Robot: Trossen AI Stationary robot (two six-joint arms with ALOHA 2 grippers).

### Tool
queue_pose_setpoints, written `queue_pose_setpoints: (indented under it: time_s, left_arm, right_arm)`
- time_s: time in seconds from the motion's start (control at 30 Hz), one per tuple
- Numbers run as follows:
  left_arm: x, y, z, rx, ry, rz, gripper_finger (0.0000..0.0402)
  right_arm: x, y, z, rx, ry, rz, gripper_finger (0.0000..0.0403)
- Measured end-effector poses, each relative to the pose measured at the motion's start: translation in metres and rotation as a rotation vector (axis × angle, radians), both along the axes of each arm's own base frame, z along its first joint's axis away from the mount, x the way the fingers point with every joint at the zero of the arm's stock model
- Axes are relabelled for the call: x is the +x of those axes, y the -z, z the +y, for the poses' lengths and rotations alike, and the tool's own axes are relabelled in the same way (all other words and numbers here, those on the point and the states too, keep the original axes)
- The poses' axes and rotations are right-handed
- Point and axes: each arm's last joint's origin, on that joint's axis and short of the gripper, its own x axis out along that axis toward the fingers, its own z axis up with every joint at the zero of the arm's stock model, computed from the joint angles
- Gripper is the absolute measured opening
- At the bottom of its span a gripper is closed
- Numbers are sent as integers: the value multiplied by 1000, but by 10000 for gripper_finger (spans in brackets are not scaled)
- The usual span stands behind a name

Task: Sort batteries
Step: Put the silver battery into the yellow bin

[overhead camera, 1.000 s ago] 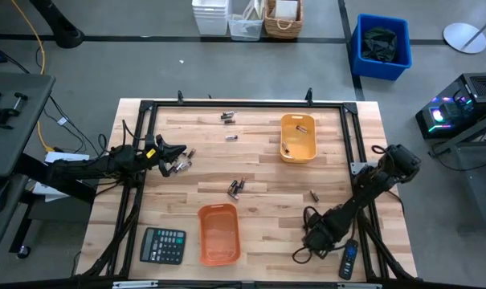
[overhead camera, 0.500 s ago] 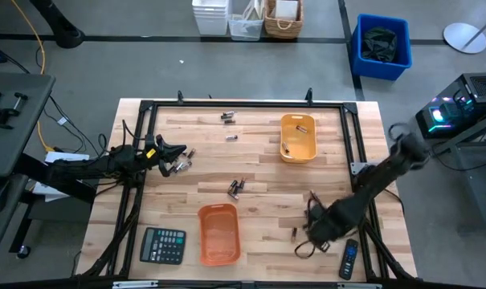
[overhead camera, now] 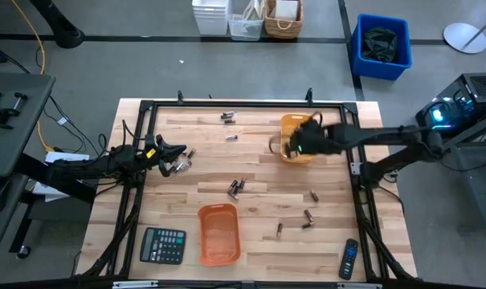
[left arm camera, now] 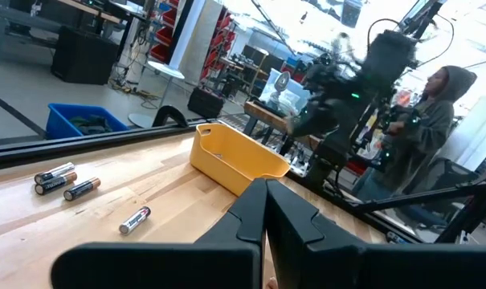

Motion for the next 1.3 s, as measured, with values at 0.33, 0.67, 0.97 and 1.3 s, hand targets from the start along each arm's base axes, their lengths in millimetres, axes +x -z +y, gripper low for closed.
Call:
queue_pose_setpoints:
  time_s: [0.33,0.67,0.97,1.3]
  left_arm:
    - [0,0,0,0,0,1,1]
    - [0,0,0,0,0,0,1]
    - [0,0,0,0,0,1,1]
    - [0,0,0,0,0,0,1]
  right_arm:
    - [17,15,-49,113,-31,-65,188]
    - [91,23,-106,-30,-449,-599,214]
    - [155,53,-144,-44,-859,-321,214]
    - [211,79,-157,-5,-1083,-16,215]
